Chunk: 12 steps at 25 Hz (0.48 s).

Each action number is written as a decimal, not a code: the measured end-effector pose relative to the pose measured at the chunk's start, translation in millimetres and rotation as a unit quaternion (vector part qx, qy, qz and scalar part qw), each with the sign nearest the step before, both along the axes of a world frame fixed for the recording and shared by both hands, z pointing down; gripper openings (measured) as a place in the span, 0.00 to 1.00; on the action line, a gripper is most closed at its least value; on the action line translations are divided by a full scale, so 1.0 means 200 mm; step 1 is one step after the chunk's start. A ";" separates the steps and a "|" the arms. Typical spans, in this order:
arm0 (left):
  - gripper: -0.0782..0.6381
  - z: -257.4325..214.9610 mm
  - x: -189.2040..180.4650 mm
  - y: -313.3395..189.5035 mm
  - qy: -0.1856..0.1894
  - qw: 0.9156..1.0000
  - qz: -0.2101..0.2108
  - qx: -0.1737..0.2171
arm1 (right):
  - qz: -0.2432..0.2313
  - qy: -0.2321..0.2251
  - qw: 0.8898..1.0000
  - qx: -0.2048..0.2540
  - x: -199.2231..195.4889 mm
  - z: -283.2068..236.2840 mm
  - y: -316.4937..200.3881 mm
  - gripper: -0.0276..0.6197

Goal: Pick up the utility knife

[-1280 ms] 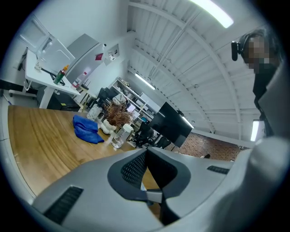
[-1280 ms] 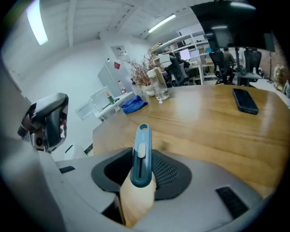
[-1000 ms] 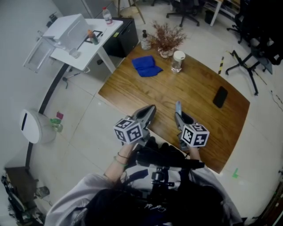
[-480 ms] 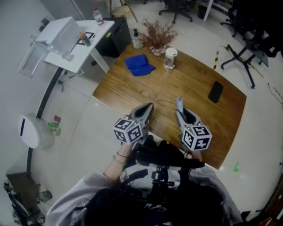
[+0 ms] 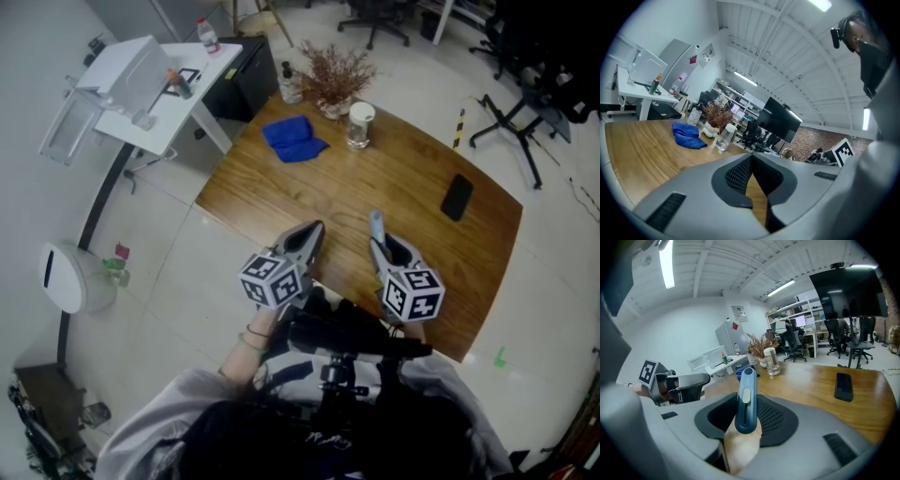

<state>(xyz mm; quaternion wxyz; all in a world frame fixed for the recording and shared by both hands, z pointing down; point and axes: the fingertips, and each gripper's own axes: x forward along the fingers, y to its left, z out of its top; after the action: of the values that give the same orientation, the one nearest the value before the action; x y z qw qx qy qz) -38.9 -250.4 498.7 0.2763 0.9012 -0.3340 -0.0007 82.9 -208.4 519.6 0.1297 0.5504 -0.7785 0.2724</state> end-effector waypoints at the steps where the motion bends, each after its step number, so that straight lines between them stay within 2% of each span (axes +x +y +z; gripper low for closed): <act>1: 0.12 0.00 0.00 0.00 0.000 1.000 -0.001 -0.002 | -0.002 -0.001 1.000 -0.002 0.00 0.00 0.00 0.26; 12: 0.12 0.02 -0.04 0.00 0.002 1.000 -0.021 -0.015 | -0.011 0.001 0.999 -0.031 0.00 0.14 -0.02 0.26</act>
<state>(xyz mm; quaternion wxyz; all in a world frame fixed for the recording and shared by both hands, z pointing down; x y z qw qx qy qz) -47.5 -250.0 503.3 0.2903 0.8899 -0.3517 -0.0037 82.3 -212.7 547.4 0.1503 0.5375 -0.7756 0.2949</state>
